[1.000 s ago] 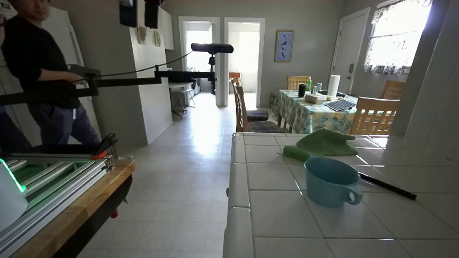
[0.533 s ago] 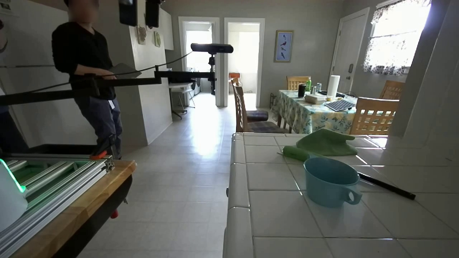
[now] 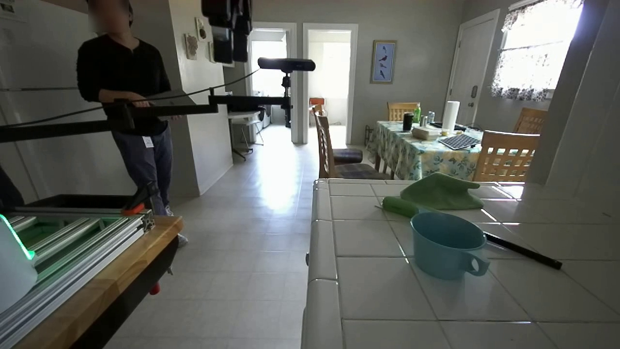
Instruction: Move the blue cup backwards.
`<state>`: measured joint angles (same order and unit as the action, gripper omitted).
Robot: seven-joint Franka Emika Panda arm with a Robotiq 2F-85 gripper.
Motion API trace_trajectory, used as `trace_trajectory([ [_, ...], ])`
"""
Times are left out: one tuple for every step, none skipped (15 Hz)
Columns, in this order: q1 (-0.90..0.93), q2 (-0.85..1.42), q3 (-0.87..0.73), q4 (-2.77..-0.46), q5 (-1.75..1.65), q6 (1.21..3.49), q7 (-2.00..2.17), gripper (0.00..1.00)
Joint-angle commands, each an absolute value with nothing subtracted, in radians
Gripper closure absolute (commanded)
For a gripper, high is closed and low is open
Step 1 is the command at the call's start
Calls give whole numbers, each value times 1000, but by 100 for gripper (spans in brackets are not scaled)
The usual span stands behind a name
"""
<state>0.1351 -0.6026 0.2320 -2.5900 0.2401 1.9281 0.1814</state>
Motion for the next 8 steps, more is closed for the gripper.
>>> trace_trajectory([
  [159,-505,263,-2561,254,2046,249,0],
  [167,-475,272,-2552,253,2082,259,0],
  [176,-443,286,-2545,247,2132,275,0],
  [187,-408,294,-2537,246,2175,278,0],
  [201,-371,303,-2530,248,2224,270,0],
  [214,-341,306,-2522,250,2253,263,0],
  [230,-310,307,-2519,256,2289,248,0],
  [242,-281,308,-2513,258,2314,241,0],
])
